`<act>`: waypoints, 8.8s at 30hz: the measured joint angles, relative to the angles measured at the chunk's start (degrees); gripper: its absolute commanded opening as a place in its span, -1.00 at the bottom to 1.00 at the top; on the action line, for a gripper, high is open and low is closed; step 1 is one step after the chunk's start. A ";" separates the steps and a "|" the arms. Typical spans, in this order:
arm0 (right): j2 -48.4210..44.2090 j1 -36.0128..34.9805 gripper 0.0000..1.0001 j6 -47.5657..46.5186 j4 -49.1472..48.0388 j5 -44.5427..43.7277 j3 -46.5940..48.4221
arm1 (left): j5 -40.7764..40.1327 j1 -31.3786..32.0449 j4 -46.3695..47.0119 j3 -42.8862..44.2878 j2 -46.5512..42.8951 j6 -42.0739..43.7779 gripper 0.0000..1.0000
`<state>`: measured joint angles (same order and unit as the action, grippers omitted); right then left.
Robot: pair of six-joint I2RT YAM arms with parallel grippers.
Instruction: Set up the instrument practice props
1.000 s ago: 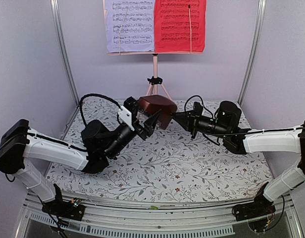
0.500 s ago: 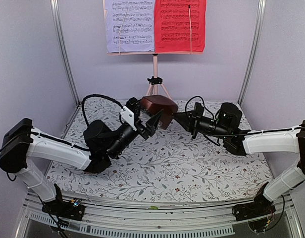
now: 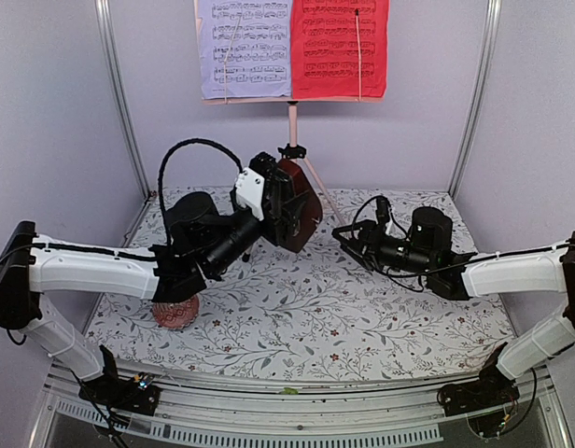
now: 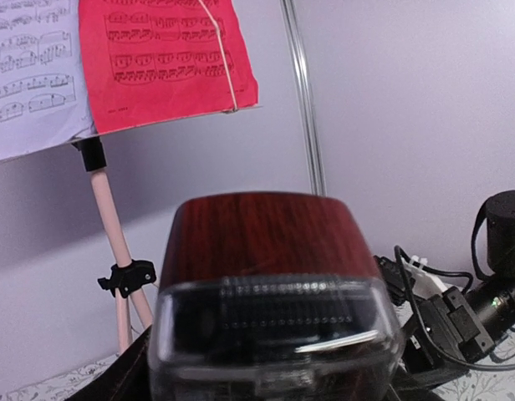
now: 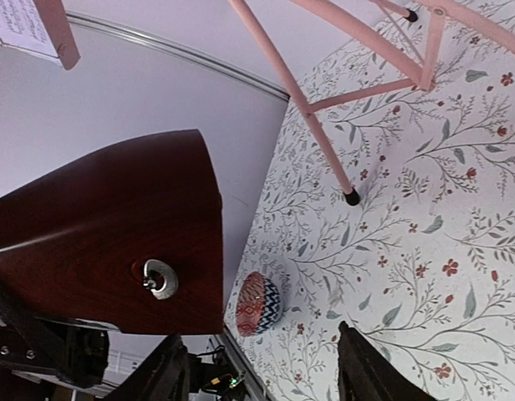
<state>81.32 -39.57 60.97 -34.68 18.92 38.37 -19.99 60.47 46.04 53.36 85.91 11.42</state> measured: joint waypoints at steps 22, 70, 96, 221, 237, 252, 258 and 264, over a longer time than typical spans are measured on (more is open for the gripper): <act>-5.86 0.00 0.68 -27.67 1.73 -14.16 -7.21 | -17.03 3.58 -17.73 3.72 16.61 -29.33 -1.00; -8.50 -0.24 0.45 -30.12 4.98 -14.19 -9.99 | -18.18 9.53 -14.43 -6.64 4.02 -32.79 0.64; 6.56 -8.07 -0.81 -24.55 9.01 -15.47 -0.33 | 24.37 -11.28 -32.76 -6.78 4.52 -44.26 -1.00; 3.48 -14.43 0.43 -69.37 26.08 1.79 6.88 | 63.08 -13.70 -40.68 1.88 8.39 15.06 0.15; 3.39 -14.40 -0.11 -68.89 25.27 0.15 6.88 | 61.99 -13.64 -40.30 1.92 8.57 15.82 -0.77; 0.74 -13.68 -0.58 -67.14 18.51 0.17 1.14 | 60.28 -12.79 -41.24 2.93 8.98 18.18 -1.00; 0.07 -13.55 -0.70 -66.51 14.56 0.17 -1.33 | 60.19 -12.61 -41.16 2.93 8.94 18.86 -1.00; -1.60 -12.04 -0.72 -65.29 12.87 0.63 -3.15 | 59.93 -13.05 -41.72 2.71 8.35 19.30 -1.00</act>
<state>79.72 -51.62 -4.32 -21.80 19.55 35.22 39.94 47.42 4.32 56.07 94.26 30.72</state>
